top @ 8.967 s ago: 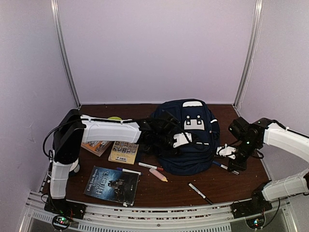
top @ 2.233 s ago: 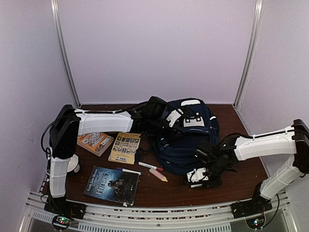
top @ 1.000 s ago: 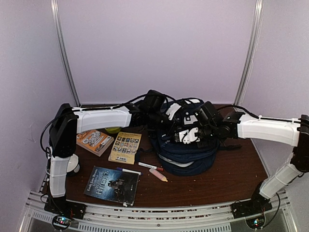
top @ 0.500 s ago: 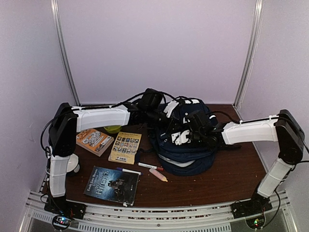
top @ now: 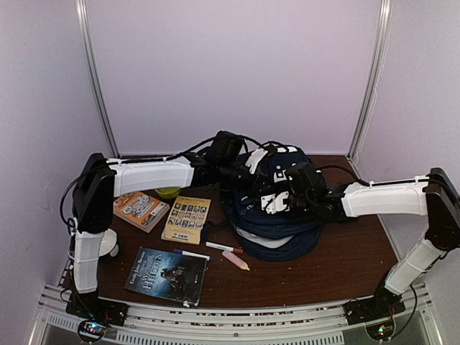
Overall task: Pack the student bag
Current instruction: Place the pen in the upper front pocket of the bag, then move the pen to the center of the board.
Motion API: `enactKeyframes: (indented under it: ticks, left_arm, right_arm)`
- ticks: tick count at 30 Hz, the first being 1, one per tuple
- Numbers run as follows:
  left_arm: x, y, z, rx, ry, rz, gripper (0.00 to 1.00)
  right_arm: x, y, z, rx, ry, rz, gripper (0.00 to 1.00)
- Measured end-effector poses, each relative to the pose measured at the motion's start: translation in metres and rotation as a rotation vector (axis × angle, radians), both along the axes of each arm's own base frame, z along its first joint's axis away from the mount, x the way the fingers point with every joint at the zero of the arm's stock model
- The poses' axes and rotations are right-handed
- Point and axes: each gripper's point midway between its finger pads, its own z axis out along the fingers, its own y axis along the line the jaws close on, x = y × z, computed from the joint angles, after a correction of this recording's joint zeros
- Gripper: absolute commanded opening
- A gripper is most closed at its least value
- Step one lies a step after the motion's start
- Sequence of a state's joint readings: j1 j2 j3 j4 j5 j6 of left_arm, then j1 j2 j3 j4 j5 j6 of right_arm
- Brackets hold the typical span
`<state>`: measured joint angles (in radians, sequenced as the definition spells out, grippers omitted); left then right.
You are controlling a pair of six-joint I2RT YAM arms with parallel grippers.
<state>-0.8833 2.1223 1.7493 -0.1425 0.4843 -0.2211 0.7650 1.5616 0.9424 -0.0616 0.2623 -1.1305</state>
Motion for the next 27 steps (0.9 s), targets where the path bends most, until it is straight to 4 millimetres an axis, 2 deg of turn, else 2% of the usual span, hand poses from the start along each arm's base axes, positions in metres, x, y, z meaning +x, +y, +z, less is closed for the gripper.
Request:
enactKeyframes:
  ticks: [4,8,10,17,22,27]
  left_arm:
    - [-0.005,-0.006,0.011,-0.037,-0.012,-0.016,0.07]
    - [-0.006,-0.003,0.002,-0.010,0.008,-0.013,0.08]
    - [-0.008,0.000,-0.002,0.011,0.018,-0.018,0.08]
    - [-0.015,0.005,-0.012,0.052,0.048,-0.043,0.08]
    - [-0.015,0.007,-0.012,0.039,0.097,-0.042,0.08]
    - [-0.002,0.014,-0.007,0.007,0.154,-0.011,0.08]
  right_arm:
    - [-0.024,-0.008,0.019,0.066,0.067,0.011,0.37]
    - [-0.053,-0.007,0.051,0.206,0.143,0.033,0.38]
    - [-0.068,-0.002,0.055,0.247,0.197,0.058,0.37]
    - [-0.147,0.032,0.023,0.262,0.489,0.175,0.33]
    - [-0.175,0.058,0.003,0.230,0.617,0.210,0.33]
    - [-0.195,0.082,-0.021,0.155,0.680,0.251,0.31]
